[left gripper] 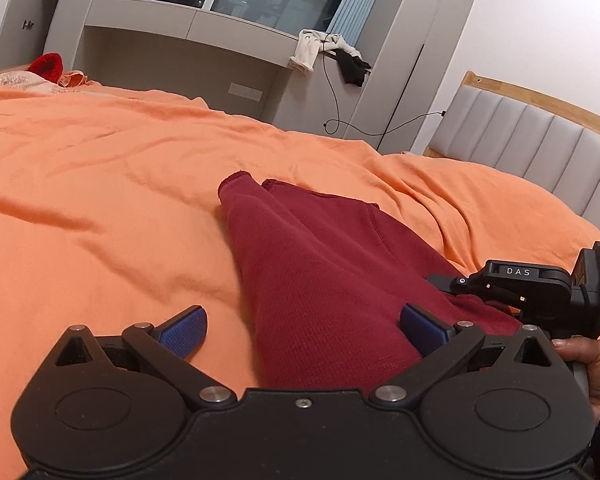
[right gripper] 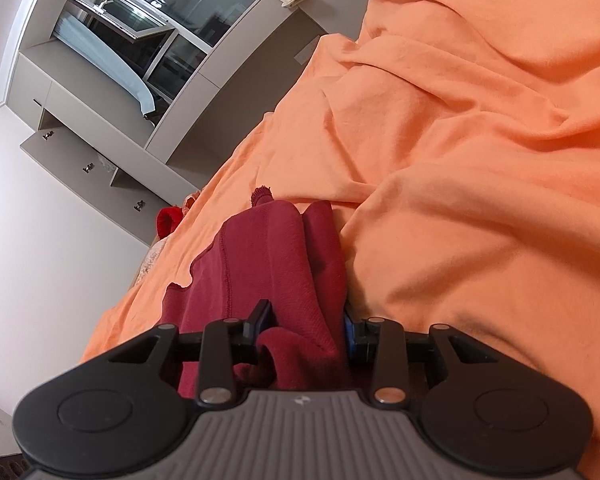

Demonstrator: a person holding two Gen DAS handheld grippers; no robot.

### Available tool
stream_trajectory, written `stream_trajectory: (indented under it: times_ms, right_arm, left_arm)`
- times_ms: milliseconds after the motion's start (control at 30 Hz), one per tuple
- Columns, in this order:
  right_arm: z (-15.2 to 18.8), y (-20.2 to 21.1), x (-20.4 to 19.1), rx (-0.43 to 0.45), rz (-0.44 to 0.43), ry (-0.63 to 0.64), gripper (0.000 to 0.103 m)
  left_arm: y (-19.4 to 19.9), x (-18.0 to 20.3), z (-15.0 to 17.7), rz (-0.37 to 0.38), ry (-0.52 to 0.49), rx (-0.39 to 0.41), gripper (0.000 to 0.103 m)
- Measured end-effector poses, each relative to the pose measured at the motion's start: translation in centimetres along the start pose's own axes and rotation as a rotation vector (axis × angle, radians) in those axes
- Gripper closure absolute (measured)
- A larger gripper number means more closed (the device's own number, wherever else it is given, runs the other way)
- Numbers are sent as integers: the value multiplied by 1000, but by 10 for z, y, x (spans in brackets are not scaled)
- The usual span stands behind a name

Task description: Fold small clothes

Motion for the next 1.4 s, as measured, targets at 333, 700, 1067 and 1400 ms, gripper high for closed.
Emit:
stream_trajectory:
  times_ms: [333,700,1067,1400]
  right_arm:
    - [0,0,0,1,2,-1,64]
    - [0,-1,-3,-2,37,34,63]
    - [9,-3,-33,4,192,297,57]
    - [10,-6,-36,2,201,312,56]
  left_arm:
    - [-1,0,0,0,4,-2,0]
    - [-6,-7,-4,33,87,-62,0]
    - [-30,-18,-21,112,213,-175,0]
    - [-67,-26,-31,143,168,-283,0]
Point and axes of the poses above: each gripper's, at about its wrist camera, not at the fingertips, and y roughly against the way its jaws point, x to its right, z to its underside, the point moved 5 cm from there along -y, roughly the way its jaws point
